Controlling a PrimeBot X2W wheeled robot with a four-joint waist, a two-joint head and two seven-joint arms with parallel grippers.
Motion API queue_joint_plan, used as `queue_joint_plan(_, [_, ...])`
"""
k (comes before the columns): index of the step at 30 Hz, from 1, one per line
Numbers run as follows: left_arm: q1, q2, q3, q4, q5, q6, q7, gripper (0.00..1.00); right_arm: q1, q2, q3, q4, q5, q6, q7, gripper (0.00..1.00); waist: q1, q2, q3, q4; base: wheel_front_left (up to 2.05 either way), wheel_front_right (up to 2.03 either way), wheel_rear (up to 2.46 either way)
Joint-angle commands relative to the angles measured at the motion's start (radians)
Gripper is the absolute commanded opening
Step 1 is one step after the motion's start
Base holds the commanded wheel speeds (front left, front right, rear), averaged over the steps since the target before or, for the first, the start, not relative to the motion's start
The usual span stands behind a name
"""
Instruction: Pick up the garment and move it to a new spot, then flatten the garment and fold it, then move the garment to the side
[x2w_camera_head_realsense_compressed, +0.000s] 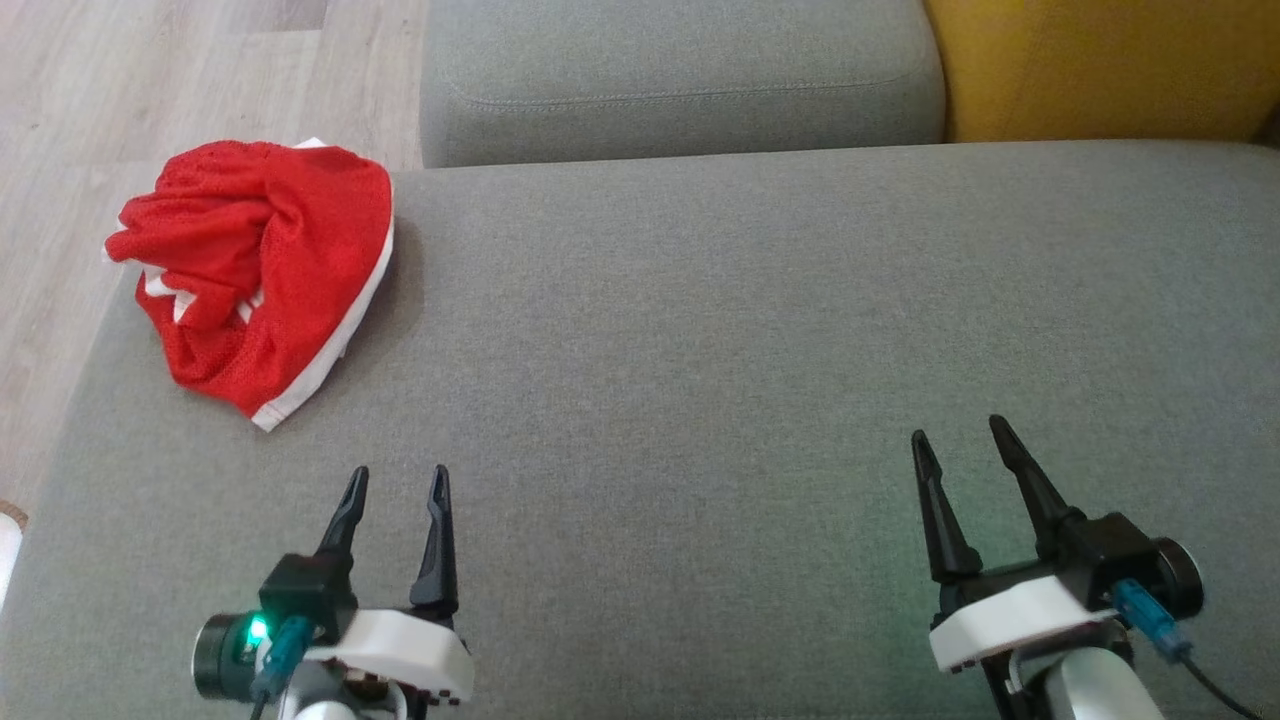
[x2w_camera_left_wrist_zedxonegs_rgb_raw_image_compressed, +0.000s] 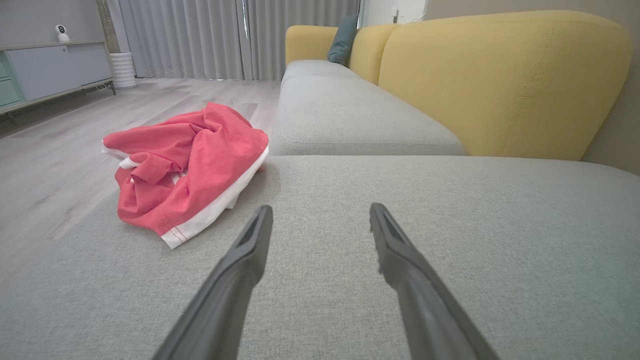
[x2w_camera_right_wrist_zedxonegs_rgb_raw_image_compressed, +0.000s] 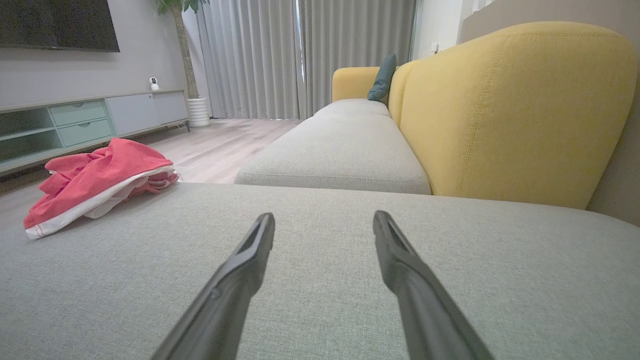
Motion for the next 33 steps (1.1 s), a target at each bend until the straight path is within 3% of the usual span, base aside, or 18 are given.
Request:
queue_joint_plan(1, [-0.022,0.010,0.030,-0.027,0.003,0.007,-0.012,1.00,-0.057,-0.008,0.020,-0.027,0.004,0.008,-0.012,1.00,-0.0001,0.0000,0.000,0.001,0.00,0.00,0.00])
queue_joint_plan(23, [-0.028,0.010,0.029,-0.008,-0.003,0.006,-0.012,1.00,-0.059,-0.008,0.013,-0.021,0.023,0.008,-0.012,1.00,-0.0001,0.0000,0.004,0.015,0.00,0.00,0.00])
queue_joint_plan(27, [-0.035,0.010,0.024,-0.006,-0.002,0.005,-0.012,1.00,-0.055,-0.008,0.011,-0.030,0.023,0.008,-0.012,1.00,-0.0001,0.0000,0.005,0.052,0.00,0.00,0.00])
queue_joint_plan(33, [-0.040,0.010,0.017,-0.011,0.001,0.002,-0.012,1.00,-0.045,-0.008,0.006,-0.048,0.028,0.008,-0.012,1.00,-0.0001,0.0000,0.005,0.167,0.00,0.00,0.00])
